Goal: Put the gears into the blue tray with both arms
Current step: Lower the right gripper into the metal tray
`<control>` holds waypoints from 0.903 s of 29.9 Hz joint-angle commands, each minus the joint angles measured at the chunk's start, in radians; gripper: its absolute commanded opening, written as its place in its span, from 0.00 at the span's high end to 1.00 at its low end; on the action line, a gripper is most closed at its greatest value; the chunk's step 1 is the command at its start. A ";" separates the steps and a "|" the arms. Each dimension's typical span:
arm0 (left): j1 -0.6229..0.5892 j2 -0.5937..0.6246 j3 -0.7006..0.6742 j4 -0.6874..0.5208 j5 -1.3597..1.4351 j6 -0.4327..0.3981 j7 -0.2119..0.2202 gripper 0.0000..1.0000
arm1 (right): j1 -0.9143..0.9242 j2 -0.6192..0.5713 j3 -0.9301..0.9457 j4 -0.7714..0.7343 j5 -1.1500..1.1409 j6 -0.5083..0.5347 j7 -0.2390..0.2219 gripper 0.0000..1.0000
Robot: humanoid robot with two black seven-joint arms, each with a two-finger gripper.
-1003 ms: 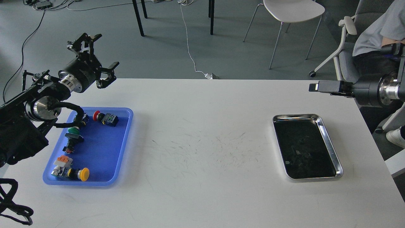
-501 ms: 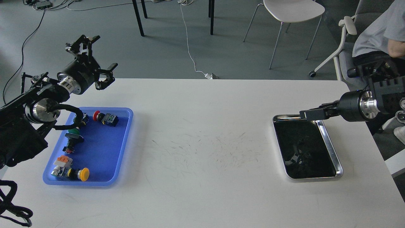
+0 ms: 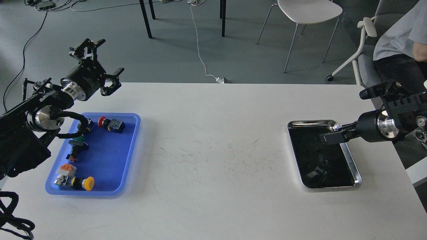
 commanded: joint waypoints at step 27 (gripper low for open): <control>0.027 0.012 -0.026 0.000 0.000 0.000 0.000 0.01 | 0.002 0.115 -0.054 -0.050 -0.106 0.000 -0.004 0.05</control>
